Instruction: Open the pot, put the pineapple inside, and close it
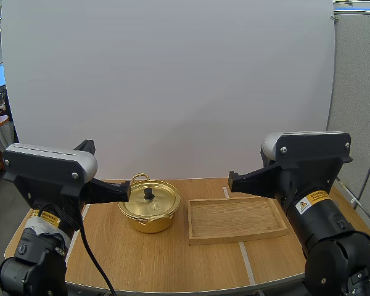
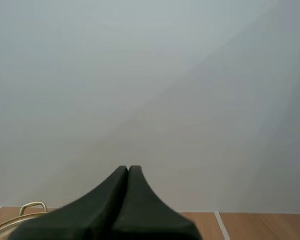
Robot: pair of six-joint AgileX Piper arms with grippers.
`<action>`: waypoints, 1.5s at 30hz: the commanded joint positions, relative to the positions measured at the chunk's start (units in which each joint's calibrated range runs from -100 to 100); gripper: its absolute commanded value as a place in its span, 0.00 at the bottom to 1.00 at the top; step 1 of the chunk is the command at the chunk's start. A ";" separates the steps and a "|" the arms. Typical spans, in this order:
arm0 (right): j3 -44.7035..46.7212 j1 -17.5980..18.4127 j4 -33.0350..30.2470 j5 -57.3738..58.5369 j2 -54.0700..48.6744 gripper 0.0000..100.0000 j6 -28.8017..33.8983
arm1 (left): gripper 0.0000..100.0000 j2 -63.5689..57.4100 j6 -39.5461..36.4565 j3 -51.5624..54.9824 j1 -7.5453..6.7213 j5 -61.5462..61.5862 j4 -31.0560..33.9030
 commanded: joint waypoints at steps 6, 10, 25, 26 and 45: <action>7.55 -0.31 0.14 7.03 -0.43 0.00 -0.31 | 0.00 -0.32 -0.17 11.40 0.03 -2.40 -0.48; 15.34 -0.31 -0.28 -1.11 -0.43 0.00 -0.31 | 0.00 -0.32 0.19 16.60 0.03 -8.83 -0.48; 20.47 -0.31 -0.28 12.26 -0.43 0.00 -0.31 | 0.00 -0.32 -1.43 16.60 1.90 20.80 -0.48; 20.47 -0.31 -0.28 12.26 -0.43 0.00 -0.31 | 0.00 -0.32 -1.93 16.60 2.00 20.97 -0.48; 20.47 -0.77 -0.28 12.26 -0.43 0.00 -0.31 | 0.00 -0.32 -1.37 16.60 3.64 21.35 4.19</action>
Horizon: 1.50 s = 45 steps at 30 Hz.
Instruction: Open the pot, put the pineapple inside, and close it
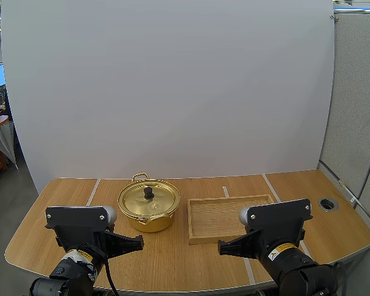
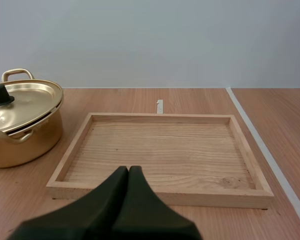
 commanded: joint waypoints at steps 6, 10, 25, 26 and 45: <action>0.00 -0.72 -0.42 -0.28 -0.33 0.00 -0.31 | 0.00 -0.29 2.10 0.13 -0.54 -1.93 1.68; 0.00 -0.79 -0.42 -0.28 -0.33 0.00 -0.31 | 0.00 -0.29 -2.75 0.13 -0.54 -1.78 1.68; 0.00 -0.79 -0.42 -0.63 -0.33 0.00 -0.31 | 0.00 -0.29 -4.09 0.13 -0.54 -1.60 1.68; 0.00 -0.79 -0.42 -0.62 -0.33 0.00 -0.31 | 0.00 -0.29 -4.09 0.13 -0.54 -1.60 1.68; 0.00 -0.72 -0.42 -1.04 -0.33 0.00 -0.31 | 0.00 -0.29 -4.09 0.13 -0.54 -2.14 1.68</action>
